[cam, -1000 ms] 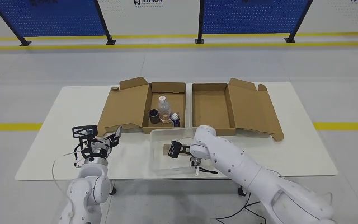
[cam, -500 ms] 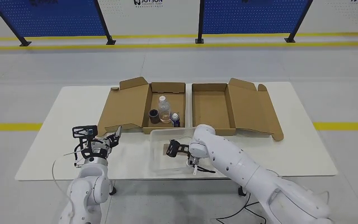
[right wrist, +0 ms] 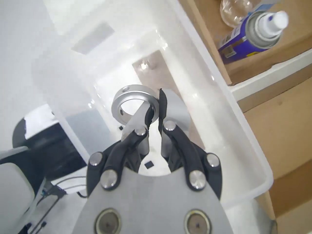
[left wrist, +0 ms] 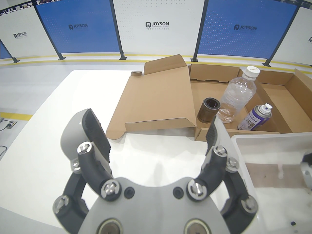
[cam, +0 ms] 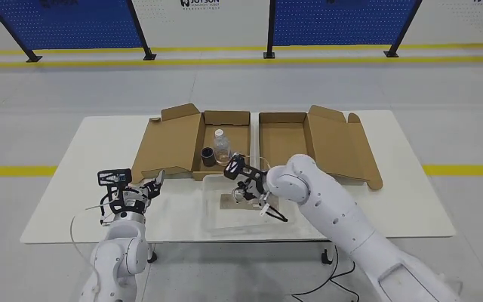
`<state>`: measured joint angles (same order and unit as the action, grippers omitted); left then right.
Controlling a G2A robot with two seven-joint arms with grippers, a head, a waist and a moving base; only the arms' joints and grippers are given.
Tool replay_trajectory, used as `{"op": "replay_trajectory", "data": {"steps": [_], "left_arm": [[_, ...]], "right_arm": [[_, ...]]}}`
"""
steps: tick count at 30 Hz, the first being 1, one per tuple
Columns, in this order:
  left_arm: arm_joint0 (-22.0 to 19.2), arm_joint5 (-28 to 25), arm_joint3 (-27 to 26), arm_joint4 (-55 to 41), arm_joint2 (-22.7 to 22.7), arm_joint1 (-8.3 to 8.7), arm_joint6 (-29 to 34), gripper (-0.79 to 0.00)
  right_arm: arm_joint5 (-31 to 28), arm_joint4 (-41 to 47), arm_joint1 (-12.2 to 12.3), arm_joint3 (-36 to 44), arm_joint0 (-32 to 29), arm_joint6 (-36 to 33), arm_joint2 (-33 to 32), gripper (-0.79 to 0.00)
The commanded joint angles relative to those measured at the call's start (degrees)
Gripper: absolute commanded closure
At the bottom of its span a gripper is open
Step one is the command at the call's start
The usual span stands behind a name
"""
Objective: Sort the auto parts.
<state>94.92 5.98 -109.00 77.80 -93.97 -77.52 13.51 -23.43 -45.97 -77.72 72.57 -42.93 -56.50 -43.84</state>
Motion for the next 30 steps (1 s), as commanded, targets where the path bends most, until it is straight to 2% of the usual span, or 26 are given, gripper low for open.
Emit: {"op": "replay_trajectory", "data": {"steps": [1, 6, 12, 21, 30], "left_arm": [[0.0, 0.0, 0.0, 0.0, 0.0, 0.0, 0.0, -0.785], [0.0, 0.0, 0.0, 0.0, 0.0, 0.0, 0.0, -0.785], [0.0, 0.0, 0.0, 0.0, 0.0, 0.0, 0.0, -0.785], [0.0, 0.0, 0.0, 0.0, 0.0, 0.0, 0.0, -0.785], [0.0, 0.0, 0.0, 0.0, 0.0, 0.0, 0.0, -0.785]], "right_arm": [[-0.68, 2.8, 1.14, 3.25, -3.07, 1.44, -3.93, 0.0], [-3.05, 11.0, 2.96, 7.75, -9.14, 3.82, -10.47, 0.0], [-5.72, 22.3, 3.49, 6.82, -12.74, 7.27, -13.57, 0.0], [-9.75, 31.74, 3.03, 2.72, -13.36, 12.17, -12.84, 0.0], [-10.73, 33.27, 2.57, 1.17, -12.31, 14.34, -11.03, 0.0]]}}
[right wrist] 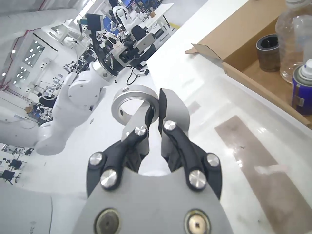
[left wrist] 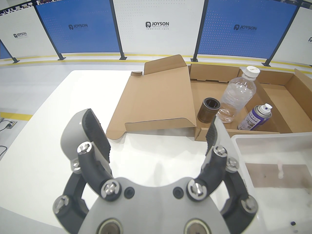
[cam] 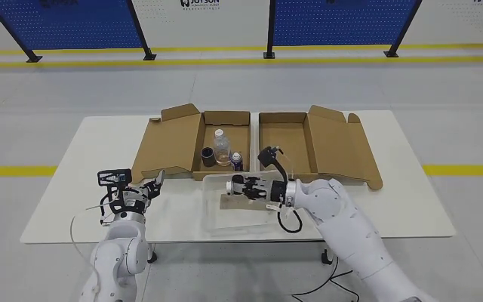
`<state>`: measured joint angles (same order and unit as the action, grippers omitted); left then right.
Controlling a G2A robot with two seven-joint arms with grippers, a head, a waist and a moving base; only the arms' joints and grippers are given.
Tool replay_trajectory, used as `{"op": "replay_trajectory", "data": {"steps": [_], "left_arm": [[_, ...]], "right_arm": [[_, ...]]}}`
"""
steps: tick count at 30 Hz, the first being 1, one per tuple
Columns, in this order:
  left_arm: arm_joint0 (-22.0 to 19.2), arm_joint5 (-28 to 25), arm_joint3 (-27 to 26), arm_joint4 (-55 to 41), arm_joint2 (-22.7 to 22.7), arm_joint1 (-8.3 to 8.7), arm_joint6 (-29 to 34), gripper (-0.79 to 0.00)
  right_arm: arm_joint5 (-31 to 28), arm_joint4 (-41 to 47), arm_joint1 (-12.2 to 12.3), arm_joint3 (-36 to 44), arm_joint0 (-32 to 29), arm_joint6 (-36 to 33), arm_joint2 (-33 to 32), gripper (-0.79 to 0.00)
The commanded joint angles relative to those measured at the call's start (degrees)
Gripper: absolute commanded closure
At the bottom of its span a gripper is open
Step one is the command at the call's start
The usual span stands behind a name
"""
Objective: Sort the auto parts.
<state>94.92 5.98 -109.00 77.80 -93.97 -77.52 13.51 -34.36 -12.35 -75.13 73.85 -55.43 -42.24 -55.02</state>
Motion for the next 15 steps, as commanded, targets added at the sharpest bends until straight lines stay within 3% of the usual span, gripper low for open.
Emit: {"op": "replay_trajectory", "data": {"steps": [1, 9, 15], "left_arm": [[0.0, 0.0, 0.0, 0.0, 0.0, 0.0, 0.0, -0.785], [0.0, 0.0, 0.0, 0.0, 0.0, 0.0, 0.0, -0.785], [0.0, 0.0, 0.0, 0.0, 0.0, 0.0, 0.0, -0.785]], "right_arm": [[0.35, -0.58, -0.04, -0.13, 0.33, 0.2, 0.3, 0.0], [2.69, -4.78, 0.17, 1.74, 0.93, 2.63, -0.05, 0.0], [10.17, -17.17, 0.97, 6.85, 0.86, 4.16, -1.29, 0.0]]}}
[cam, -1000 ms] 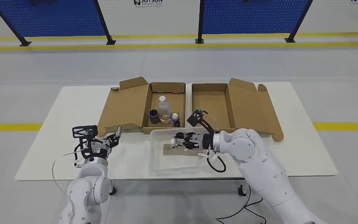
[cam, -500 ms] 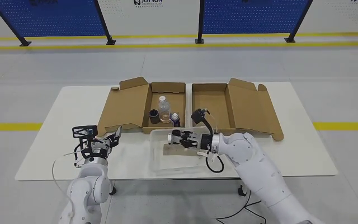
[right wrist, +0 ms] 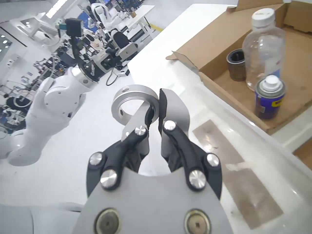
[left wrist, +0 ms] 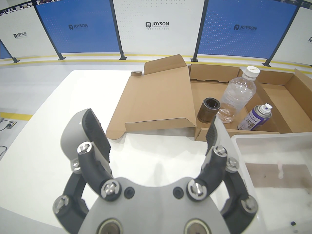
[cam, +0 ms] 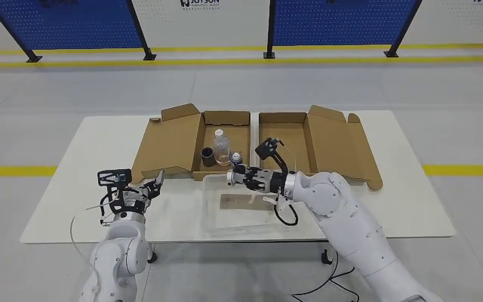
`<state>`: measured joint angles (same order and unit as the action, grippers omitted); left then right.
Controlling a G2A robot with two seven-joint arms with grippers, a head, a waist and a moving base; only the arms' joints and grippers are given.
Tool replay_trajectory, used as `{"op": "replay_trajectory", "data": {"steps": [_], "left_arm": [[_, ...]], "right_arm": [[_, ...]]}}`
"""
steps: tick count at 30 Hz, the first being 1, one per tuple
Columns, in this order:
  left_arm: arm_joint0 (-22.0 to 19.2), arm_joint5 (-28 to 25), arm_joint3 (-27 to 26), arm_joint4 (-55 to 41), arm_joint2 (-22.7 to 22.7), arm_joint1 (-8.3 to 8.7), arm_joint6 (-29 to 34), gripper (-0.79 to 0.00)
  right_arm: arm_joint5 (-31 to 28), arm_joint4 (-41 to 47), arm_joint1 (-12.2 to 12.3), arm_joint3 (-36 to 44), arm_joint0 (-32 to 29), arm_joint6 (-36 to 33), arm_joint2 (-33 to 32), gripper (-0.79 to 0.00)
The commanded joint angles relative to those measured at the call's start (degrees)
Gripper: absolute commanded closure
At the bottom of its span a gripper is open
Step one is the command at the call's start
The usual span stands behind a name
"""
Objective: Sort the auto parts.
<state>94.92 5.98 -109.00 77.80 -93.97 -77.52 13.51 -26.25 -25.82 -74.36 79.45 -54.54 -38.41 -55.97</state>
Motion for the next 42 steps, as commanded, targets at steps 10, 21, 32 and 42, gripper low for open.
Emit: {"op": "replay_trajectory", "data": {"steps": [10, 21, 32, 42], "left_arm": [[0.0, 0.0, 0.0, 0.0, 0.0, 0.0, 0.0, -0.785], [0.0, 0.0, 0.0, 0.0, 0.0, 0.0, 0.0, -0.785], [0.0, 0.0, 0.0, 0.0, 0.0, 0.0, 0.0, -0.785], [0.0, 0.0, 0.0, 0.0, 0.0, 0.0, 0.0, -0.785]], "right_arm": [[11.29, -25.36, 1.62, 14.94, -3.4, -0.98, -0.8, 0.0], [18.48, -38.51, 2.03, 18.21, -2.19, -1.2, -2.79, 0.0], [28.66, -44.55, 0.65, 4.43, 3.85, -5.51, -1.44, 0.0], [34.51, -40.38, -1.37, -10.92, 9.88, -5.75, -1.07, 0.0]]}}
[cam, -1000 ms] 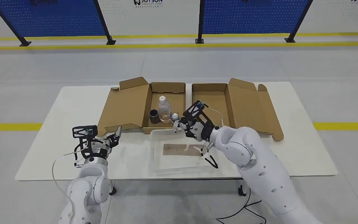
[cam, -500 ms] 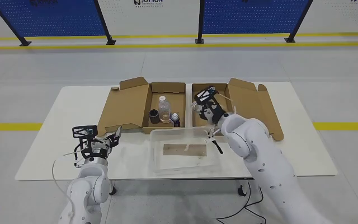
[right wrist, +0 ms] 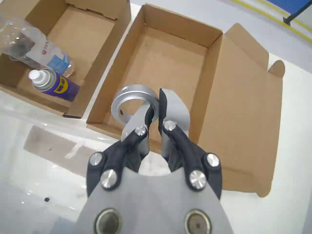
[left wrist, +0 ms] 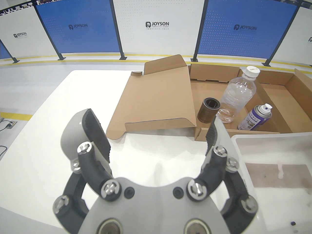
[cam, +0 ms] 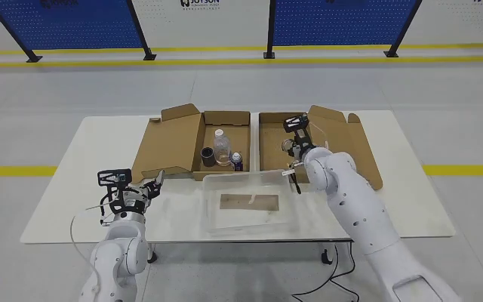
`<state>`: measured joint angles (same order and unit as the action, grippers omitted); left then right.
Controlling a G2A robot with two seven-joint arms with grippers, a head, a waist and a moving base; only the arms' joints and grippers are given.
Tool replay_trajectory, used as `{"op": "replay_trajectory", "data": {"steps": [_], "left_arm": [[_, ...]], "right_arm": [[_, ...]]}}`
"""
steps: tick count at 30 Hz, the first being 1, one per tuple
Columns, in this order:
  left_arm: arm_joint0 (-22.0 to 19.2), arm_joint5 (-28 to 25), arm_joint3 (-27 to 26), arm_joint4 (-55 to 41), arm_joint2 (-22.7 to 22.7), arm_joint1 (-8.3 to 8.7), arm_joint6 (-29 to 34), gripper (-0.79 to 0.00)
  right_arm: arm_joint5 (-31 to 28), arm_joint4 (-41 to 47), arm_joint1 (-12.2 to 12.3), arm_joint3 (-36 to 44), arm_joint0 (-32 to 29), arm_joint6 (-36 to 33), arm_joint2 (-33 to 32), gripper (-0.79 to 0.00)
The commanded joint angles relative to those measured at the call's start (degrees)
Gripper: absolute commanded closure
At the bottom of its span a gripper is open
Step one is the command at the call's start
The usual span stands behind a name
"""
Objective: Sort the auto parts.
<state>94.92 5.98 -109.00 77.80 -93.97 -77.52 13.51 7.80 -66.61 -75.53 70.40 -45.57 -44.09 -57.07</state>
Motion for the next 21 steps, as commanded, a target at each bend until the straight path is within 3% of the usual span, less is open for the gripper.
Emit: {"op": "replay_trajectory", "data": {"steps": [1, 11, 21], "left_arm": [[0.0, 0.0, 0.0, 0.0, 0.0, 0.0, 0.0, -0.785], [0.0, 0.0, 0.0, 0.0, 0.0, 0.0, 0.0, -0.785], [0.0, 0.0, 0.0, 0.0, 0.0, 0.0, 0.0, -0.785]], "right_arm": [[0.7, 0.94, -0.43, -3.32, 1.65, -0.06, 0.09, 0.0], [0.38, 6.44, -2.67, -18.26, 7.7, -0.27, 1.42, 0.0], [0.19, 9.41, -5.29, -27.81, 10.82, 0.13, 4.46, 0.0]]}}
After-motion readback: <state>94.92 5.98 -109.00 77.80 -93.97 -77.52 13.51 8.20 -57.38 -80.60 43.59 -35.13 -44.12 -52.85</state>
